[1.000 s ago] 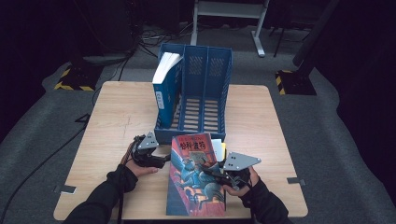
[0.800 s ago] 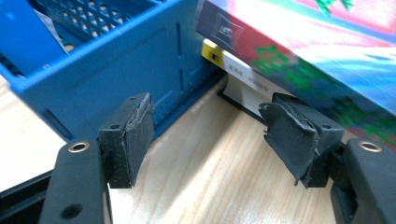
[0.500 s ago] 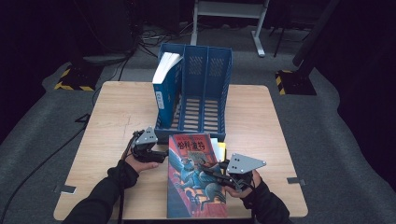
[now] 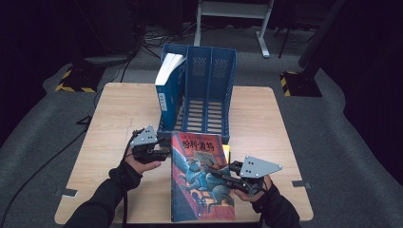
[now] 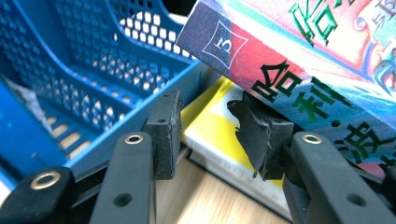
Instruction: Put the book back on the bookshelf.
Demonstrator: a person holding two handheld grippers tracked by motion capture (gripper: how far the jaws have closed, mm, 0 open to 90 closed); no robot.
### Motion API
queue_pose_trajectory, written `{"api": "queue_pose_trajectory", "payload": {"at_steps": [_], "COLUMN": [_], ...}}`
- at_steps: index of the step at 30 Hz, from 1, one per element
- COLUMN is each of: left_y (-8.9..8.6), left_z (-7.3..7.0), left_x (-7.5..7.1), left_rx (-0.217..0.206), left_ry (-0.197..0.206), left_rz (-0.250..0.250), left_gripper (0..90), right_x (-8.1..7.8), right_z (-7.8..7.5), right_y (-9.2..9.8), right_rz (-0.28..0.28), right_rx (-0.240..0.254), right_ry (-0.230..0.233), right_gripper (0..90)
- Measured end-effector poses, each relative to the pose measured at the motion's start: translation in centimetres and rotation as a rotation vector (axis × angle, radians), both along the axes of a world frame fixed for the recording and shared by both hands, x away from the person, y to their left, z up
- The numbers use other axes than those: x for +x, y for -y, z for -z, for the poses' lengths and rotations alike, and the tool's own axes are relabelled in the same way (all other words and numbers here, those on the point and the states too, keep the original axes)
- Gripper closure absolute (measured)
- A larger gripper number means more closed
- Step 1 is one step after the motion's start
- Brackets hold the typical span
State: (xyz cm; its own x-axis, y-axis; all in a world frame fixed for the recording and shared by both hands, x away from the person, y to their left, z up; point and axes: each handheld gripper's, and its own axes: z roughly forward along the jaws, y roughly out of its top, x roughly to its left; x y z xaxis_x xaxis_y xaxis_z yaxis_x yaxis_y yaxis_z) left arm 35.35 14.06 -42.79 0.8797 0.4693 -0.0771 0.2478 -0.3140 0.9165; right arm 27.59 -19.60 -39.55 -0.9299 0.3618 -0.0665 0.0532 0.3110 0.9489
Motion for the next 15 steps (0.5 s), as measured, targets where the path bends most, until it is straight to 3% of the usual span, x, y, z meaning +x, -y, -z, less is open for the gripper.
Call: {"api": "queue_pose_trajectory", "payload": {"at_steps": [3, 10, 15], "left_y": [0.4, 0.7, 1.7], "left_z": [-0.2, -0.4, -0.8], "left_x": [-0.1, 0.7, 0.8], "left_rx": [-0.012, -0.054, -0.049], "left_ry": [0.001, -0.03, -0.028], "left_rz": [0.018, 0.027, 0.075], "left_gripper": [69.9, 70.2, 85.2], "right_x": [0.0, 0.0, 0.6], "right_z": [-0.1, -0.2, 0.2], "right_y": [0.2, 0.5, 0.4], "right_rz": [-0.005, -0.009, 0.004], "right_rx": [0.009, 0.021, -0.048], "right_ry": [-0.006, -0.011, -0.059], "right_gripper": [78.2, 77.2, 74.9]}}
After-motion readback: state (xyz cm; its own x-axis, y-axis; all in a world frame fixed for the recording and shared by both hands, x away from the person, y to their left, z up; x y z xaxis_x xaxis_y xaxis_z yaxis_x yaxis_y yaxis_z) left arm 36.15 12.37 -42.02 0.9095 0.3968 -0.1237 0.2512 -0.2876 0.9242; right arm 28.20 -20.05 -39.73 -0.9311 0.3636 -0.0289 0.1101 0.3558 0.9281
